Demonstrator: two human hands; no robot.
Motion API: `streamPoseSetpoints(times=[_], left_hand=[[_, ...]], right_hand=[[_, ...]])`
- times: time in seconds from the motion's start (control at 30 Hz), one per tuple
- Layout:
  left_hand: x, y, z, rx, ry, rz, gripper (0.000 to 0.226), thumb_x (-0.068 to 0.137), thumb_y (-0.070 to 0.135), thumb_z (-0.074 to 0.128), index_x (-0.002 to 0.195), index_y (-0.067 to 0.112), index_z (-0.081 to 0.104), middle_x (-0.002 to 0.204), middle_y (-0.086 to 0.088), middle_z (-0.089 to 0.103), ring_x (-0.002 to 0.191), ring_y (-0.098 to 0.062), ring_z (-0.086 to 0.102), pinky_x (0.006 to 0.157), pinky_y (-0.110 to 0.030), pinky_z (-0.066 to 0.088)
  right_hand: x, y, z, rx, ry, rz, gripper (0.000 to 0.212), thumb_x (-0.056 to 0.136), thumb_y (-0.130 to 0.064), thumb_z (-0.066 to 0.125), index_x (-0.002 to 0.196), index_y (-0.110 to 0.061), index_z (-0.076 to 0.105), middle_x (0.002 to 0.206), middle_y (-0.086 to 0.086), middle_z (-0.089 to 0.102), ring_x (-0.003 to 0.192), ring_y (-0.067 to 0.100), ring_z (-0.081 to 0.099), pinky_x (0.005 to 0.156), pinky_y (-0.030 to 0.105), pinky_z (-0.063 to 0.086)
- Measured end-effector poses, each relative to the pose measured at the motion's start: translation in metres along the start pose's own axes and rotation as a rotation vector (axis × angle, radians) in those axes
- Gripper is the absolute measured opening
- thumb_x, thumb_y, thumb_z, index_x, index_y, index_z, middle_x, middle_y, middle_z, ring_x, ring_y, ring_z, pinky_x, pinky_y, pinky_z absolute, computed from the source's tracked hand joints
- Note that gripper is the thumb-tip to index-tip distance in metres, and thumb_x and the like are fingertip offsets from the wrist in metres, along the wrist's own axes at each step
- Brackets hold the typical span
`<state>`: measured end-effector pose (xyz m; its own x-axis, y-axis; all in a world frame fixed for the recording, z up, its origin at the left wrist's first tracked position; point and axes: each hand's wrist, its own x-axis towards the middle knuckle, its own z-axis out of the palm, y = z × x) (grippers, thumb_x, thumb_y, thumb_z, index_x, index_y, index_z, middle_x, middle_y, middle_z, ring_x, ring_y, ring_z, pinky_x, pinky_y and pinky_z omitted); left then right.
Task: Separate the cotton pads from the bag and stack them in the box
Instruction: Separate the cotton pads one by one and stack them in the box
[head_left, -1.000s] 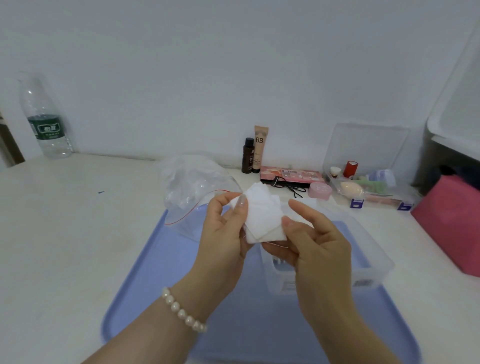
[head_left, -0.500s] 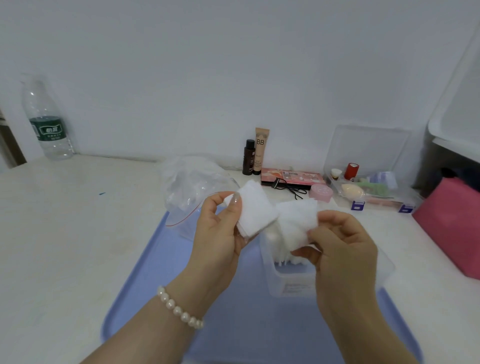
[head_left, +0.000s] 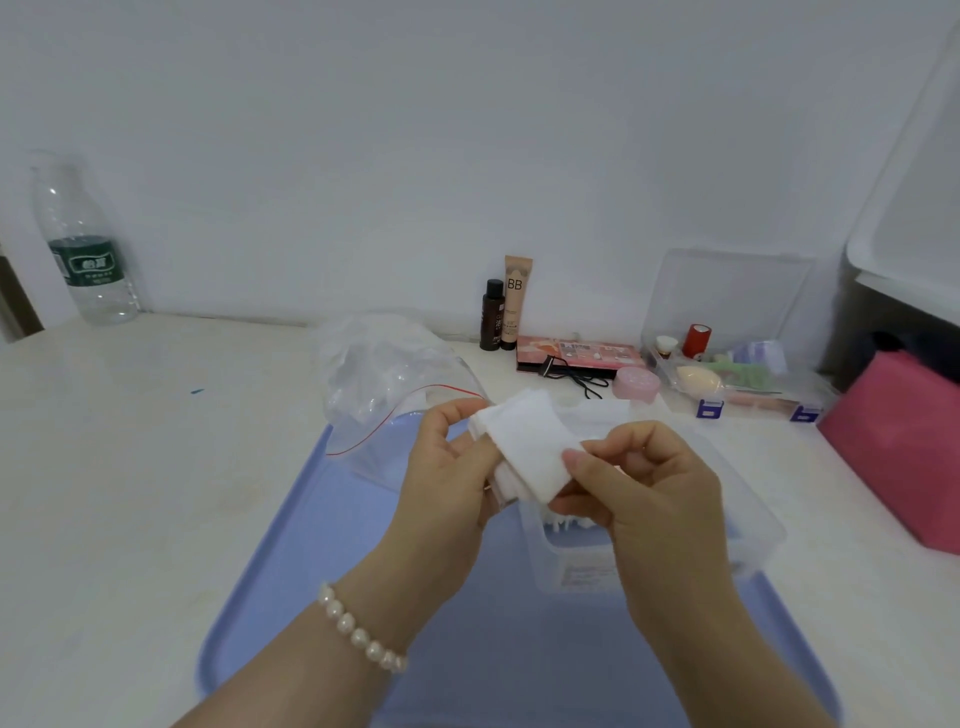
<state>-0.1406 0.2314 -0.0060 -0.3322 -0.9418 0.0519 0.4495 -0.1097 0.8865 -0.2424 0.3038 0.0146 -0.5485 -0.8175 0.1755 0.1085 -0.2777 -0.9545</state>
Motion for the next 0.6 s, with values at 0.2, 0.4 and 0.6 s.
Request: streamPoseSetpoints(times=[0.2,0.4,0.6], left_hand=[[-0.001,0.002,0.002,-0.039,0.005,-0.042,0.016,0.092,0.012,0.052,0.108,0.011,0.051,0.093,-0.007,0.069,0.084,-0.024,0.066,0.060,-0.031,0.058],[-0.002,0.000,0.002,-0.085,-0.026,-0.085,0.020,0.095,0.008,0.048,0.115,0.007,0.050,0.095,-0.011,0.069,0.079,-0.022,0.068,0.058,-0.031,0.056],[-0.001,-0.001,0.004,-0.144,-0.064,-0.086,0.058,0.075,0.050,0.051,0.112,0.005,0.053,0.107,-0.018,0.067,0.088,-0.029,0.067,0.064,-0.035,0.057]], right_hand=[[-0.003,0.005,0.004,-0.083,0.116,-0.109,0.021,0.079,0.006,0.066,0.067,-0.001,0.051,0.054,-0.002,0.064,0.046,0.015,0.065,0.045,0.021,0.052],[-0.005,0.010,0.009,-0.183,0.134,-0.167,0.025,0.077,0.003,0.070,0.063,-0.007,0.052,0.051,0.000,0.062,0.045,0.020,0.064,0.042,0.020,0.049],[-0.004,0.013,0.009,-0.197,0.151,-0.175,0.028,0.075,0.002,0.072,0.061,-0.008,0.050,0.049,0.004,0.060,0.044,0.020,0.063,0.044,0.021,0.050]])
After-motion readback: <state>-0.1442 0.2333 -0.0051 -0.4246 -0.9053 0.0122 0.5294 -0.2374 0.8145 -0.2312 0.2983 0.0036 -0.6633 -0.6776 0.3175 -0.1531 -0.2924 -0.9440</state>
